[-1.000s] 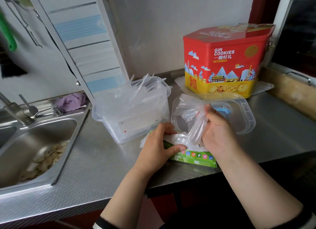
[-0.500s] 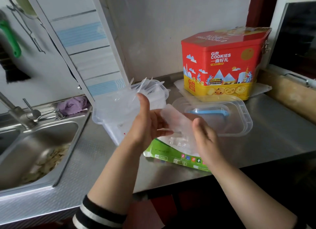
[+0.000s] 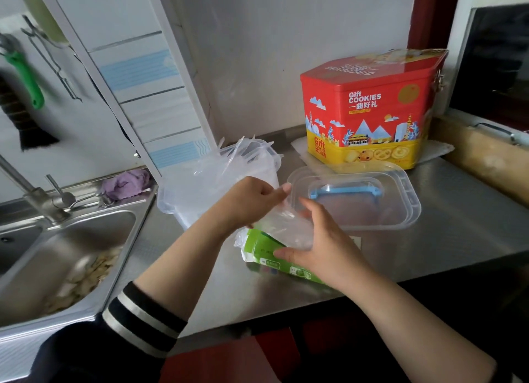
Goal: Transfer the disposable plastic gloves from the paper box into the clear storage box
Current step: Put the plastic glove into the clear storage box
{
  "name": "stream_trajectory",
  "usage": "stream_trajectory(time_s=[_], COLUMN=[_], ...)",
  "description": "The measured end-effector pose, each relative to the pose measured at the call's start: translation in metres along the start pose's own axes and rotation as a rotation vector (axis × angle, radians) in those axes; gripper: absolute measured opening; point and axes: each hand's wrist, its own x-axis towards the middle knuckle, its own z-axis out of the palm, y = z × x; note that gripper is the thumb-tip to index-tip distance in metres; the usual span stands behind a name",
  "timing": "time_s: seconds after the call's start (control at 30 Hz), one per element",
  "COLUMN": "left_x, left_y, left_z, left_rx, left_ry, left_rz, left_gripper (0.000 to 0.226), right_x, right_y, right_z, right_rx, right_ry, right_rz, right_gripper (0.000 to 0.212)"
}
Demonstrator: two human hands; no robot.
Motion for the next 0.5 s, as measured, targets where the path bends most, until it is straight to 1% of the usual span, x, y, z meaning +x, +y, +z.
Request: stream_trajectory(time_s=[0.07,0.1,0.23,0.33,0.4,0.5], left_x=[-0.003,-0.004,-0.006,-0.006,-0.004,0.003], left_y=[0.001,0.001,0.002,0.008,0.012,0.011], left_z=[-0.002,-0.005,-0.02,-0.037,-0.056,-0.095], left_rx=[-0.031,-0.041,0.075,0.163,0.112,-0.064], left_ry=[-0.024,-0.002,0.191,0.23,0.309,0.507], left_rz=[0.014,0.044,0.177,0.207,0.216,0.224], left_gripper=[0.044,0.038,0.022,0.016,0.012,0.012], right_x=[-0.001,-0.001,-0.002,-0.003,-0.004,-0.003], right_y=[0.001,0.002,0.003,0.003,0.003,0.005], right_z=[-0.004,-0.004,-0.005,-0.004,-0.005,-0.003], right_rx=[-0.022,-0.04,-0.078,-0.083,-0.085,-0.086], right_ry=[-0.036,-0.054,-0.077,-0.094,-0.097,-0.088], right_rz=[0.009,0.019,0.051,0.05,0.051,0.052], right_gripper=[0.109,0.11,0.108,0.105,0.102,0.1])
